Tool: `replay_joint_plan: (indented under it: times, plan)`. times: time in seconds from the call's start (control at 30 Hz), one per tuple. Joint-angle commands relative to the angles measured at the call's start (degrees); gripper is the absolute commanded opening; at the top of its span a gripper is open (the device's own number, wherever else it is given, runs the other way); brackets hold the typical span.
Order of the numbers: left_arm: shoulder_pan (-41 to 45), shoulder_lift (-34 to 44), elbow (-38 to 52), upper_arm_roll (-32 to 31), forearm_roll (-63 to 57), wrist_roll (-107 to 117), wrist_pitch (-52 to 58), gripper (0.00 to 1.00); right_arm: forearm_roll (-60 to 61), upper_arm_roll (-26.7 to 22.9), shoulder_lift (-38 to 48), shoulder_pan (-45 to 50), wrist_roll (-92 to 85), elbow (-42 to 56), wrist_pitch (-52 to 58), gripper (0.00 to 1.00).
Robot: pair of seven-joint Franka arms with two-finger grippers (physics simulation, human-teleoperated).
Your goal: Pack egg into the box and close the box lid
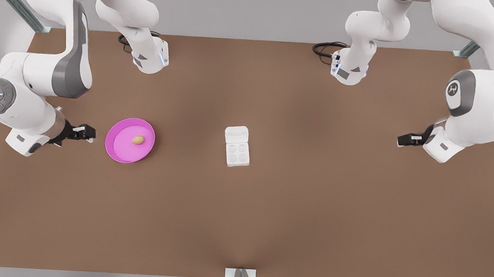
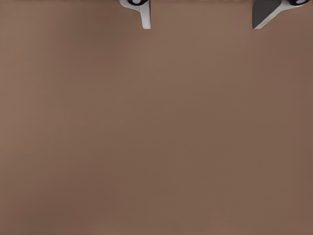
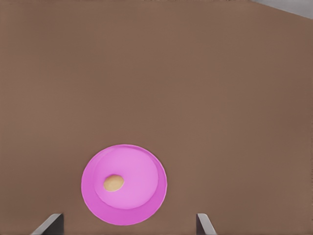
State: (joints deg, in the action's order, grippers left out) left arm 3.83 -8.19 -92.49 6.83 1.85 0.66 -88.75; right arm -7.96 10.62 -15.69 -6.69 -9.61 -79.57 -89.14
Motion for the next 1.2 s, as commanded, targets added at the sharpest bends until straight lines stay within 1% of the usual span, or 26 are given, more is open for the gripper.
replay_joint_plan:
  times: [0.0,0.03,0.07,0.1,0.13,0.17,0.23,0.3,0.4,0.43,0.47,0.53,0.7,0.8,0.83,0.93,1.17]
  plan:
    - [0.3,-0.6,0.0,-0.1,0.0,1.5,-1.0,1.00,0.0,0.0,0.0,0.0,-4.3,0.0,-0.9,1.00]
    - [0.2,-0.4,-0.1,-0.1,0.1,1.5,-0.8,1.00,0.0,0.0,-0.1,0.1,-5.1,0.0,-0.8,1.00]
    - [0.3,-0.5,0.0,-0.2,0.0,1.5,-1.0,1.00,-0.3,0.0,-0.8,0.4,-11.3,-0.3,-0.9,1.00]
    - [0.4,-0.5,0.0,-0.2,-0.1,1.5,-0.9,1.00,-2.1,0.5,-1.4,0.6,-14.5,-3.5,-3.0,1.00]
    - [0.4,-0.5,0.0,-0.2,-0.1,1.5,-0.9,1.00,-2.1,0.6,-3.3,1.8,-26.1,-8.0,-8.0,1.00]
    - [0.4,-0.5,0.0,-0.2,-0.1,1.5,-0.9,1.00,-1.4,0.8,-5.8,1.4,-36.3,-10.3,-13.2,1.00]
    - [0.4,-0.5,-0.1,-0.2,0.0,1.5,-0.8,1.00,-0.3,0.9,-7.1,1.4,-53.1,-13.1,-19.0,0.99]
    - [0.4,-0.4,-0.1,-0.2,0.1,1.5,-0.3,1.00,1.7,0.9,-7.2,-0.3,-60.9,-18.7,-26.3,0.99]
    - [0.3,-0.5,-0.5,-0.2,0.1,1.5,-0.2,1.00,1.8,0.8,-5.7,-0.5,-63.4,-23.3,-31.8,0.99]
    - [0.3,-0.5,-0.5,-0.2,0.1,1.5,-0.2,1.00,1.6,0.8,-5.0,-0.7,-66.3,-27.1,-36.2,0.99]
    - [0.3,-0.5,-0.6,-0.2,0.1,1.5,-0.2,1.00,1.6,0.7,-4.7,-0.8,-73.3,-30.5,-42.8,0.98]
    - [0.3,-0.5,-0.7,-0.2,0.1,1.5,-0.3,1.00,1.5,0.5,-4.8,-0.9,-79.9,-33.6,-47.1,0.98]
    - [0.0,0.3,0.5,-0.3,-0.2,1.6,0.8,1.00,2.1,0.7,-2.6,-2.3,-94.5,-40.6,-50.3,0.97]
    - [-0.1,-0.2,1.8,-0.2,-0.2,1.9,1.9,1.00,5.1,0.8,0.6,-2.4,-102.6,-46.3,-50.8,0.97]
    - [0.0,-0.3,1.8,-0.2,-0.2,1.8,1.6,1.00,6.0,0.8,2.3,-3.9,-104.4,-49.4,-50.9,0.98]
    - [0.3,-0.4,1.8,-0.2,-0.3,1.9,1.6,1.00,6.2,0.7,2.9,-3.9,-104.9,-52.3,-50.8,0.98]
    - [0.6,-0.4,1.9,-0.3,0.0,2.2,1.9,1.00,6.1,0.9,1.0,-1.8,-104.8,-53.2,-50.8,1.00]
